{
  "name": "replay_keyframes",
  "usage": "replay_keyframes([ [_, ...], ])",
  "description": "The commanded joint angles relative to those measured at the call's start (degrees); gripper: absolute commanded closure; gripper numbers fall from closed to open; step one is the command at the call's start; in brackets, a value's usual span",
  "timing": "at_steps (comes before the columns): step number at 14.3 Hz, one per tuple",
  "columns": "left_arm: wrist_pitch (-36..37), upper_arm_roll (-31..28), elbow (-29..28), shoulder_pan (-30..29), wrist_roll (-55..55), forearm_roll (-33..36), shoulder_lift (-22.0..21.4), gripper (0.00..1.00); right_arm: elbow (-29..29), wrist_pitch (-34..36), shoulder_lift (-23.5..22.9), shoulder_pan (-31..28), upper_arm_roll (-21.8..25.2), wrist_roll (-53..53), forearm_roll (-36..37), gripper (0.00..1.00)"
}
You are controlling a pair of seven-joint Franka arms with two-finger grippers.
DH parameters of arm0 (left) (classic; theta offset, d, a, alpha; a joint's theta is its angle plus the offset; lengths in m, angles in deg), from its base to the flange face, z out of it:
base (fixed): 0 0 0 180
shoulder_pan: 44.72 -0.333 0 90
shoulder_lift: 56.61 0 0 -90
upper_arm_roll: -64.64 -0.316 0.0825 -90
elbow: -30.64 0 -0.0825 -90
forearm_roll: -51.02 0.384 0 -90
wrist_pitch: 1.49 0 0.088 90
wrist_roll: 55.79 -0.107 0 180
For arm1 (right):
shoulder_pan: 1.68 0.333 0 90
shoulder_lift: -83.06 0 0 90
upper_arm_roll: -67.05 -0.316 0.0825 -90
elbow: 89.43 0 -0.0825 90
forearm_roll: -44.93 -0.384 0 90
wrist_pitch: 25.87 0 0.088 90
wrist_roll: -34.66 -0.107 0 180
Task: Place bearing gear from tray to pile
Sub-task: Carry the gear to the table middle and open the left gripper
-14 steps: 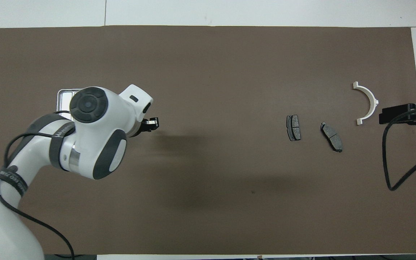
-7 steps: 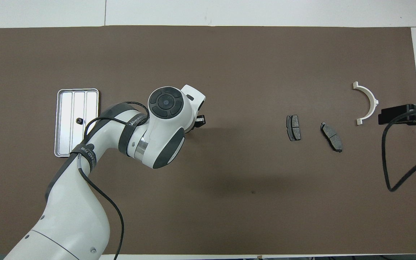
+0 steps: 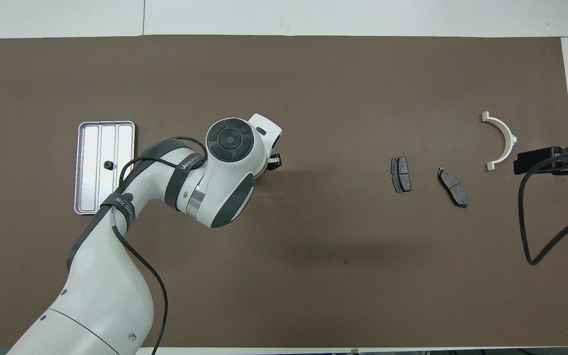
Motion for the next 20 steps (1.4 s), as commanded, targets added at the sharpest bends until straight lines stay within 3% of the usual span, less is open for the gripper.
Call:
replay_keyframes([
  [1, -1.8, -0.9, -1.4, 2.4, 2.3, 1.2, -0.2, 0.90, -3.3, -0.4, 1.8, 0.1, -0.9, -5.0, -0.6, 0.00],
  [7, -4.3, -1.0, -4.9, 2.8, 2.5, 2.0, -0.9, 0.89, -9.3, -6.5, 1.7, 5.1, -1.0, -12.8, -0.5, 0.00],
  [9, -4.3, -0.9, -5.0, 2.8, 2.5, 2.4, -0.9, 0.82, -11.1, -8.7, 1.4, 5.6, -1.0, -15.8, -0.4, 0.00],
  [10, -4.4, -0.9, -5.0, 2.8, 2.4, 2.8, -0.9, 0.63, -11.8, -9.9, 1.1, 6.8, -1.0, -16.8, -0.4, 0.00],
  [11, -4.4, -0.9, -4.9, 2.7, 2.4, 3.3, -0.9, 0.27, -12.6, -11.0, 1.0, 7.3, -1.0, -17.3, 0.0, 0.00],
  [12, -3.9, -0.9, -4.6, 2.7, 2.2, 3.4, -0.9, 0.04, -13.5, -12.3, 0.6, 7.4, -1.0, -18.2, 0.2, 0.00],
  [13, -3.5, -0.9, -4.3, 2.6, 1.9, 3.4, -0.9, 0.00, -14.1, -14.0, 0.0, 8.2, -1.0, -19.2, 0.2, 0.00],
  [16, 0.4, -0.9, -2.4, 2.2, 1.7, 3.4, -1.4, 0.00, -14.2, -17.5, -3.3, 10.0, -1.0, -23.4, 0.4, 0.00],
  [20, 6.8, -0.8, -2.5, -2.2, -4.2, 3.3, -9.0, 0.00, -14.0, -21.1, -6.6, 13.9, -1.0, -30.1, 0.5, 0.00],
])
